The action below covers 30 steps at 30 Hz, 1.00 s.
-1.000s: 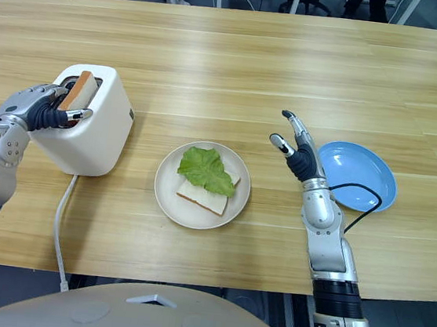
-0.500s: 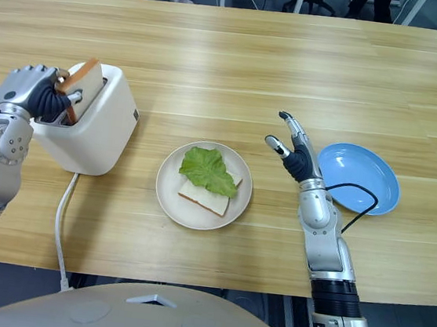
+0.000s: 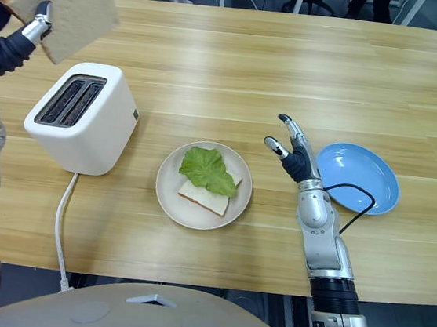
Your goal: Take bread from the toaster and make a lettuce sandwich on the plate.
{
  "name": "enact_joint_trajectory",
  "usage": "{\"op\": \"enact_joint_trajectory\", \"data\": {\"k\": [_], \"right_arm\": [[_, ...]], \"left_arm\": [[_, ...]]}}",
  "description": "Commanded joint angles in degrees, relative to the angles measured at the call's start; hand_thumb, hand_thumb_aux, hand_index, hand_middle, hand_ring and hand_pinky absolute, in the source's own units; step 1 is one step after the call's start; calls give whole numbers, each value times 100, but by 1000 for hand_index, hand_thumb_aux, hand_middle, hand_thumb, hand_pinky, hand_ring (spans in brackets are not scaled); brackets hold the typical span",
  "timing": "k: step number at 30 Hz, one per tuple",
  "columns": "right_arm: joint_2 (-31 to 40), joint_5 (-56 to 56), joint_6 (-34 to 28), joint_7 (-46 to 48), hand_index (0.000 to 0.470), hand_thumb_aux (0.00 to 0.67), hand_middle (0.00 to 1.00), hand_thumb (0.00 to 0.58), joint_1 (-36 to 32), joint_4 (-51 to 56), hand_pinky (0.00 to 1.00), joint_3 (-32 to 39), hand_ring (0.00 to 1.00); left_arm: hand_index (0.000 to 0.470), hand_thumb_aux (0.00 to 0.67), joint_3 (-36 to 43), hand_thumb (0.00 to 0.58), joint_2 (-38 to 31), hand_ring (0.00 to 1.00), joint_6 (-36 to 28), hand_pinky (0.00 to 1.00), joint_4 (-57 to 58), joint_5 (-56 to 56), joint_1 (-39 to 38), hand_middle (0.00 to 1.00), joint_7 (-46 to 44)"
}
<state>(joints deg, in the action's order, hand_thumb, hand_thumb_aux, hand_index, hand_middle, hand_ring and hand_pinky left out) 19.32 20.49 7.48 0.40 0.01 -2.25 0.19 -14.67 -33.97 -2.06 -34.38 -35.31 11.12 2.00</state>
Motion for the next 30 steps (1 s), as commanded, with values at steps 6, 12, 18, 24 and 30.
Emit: {"op": "enact_joint_trajectory", "data": {"k": [6,12,18,24,30], "right_arm": [[25,-5,51,-71,0,0,0,0,-23,213,0,-15,0],[53,-59,69,-119,0,0,0,0,-38,285,0,-101,0],[62,-72,100,-140,0,0,0,0,-57,379,0,-96,0],[101,-62,121,-143,0,0,0,0,-54,437,0,-94,0],[115,-55,109,-146,0,0,0,0,-41,427,0,-67,0]], "left_arm": [[460,670,1781,580,1249,1000,625,1000,1773,2187,-197,1000,-1454],[460,670,2619,580,1590,1000,714,1000,3301,2938,178,1000,-2718],[460,670,3047,580,1705,1000,991,1000,4528,3070,691,1000,-3484],[460,670,3262,580,1607,1000,1361,1000,5508,2811,1203,1000,-3874],[460,670,3395,580,1617,1000,1810,1000,6242,2440,1685,1000,-3788]]}}
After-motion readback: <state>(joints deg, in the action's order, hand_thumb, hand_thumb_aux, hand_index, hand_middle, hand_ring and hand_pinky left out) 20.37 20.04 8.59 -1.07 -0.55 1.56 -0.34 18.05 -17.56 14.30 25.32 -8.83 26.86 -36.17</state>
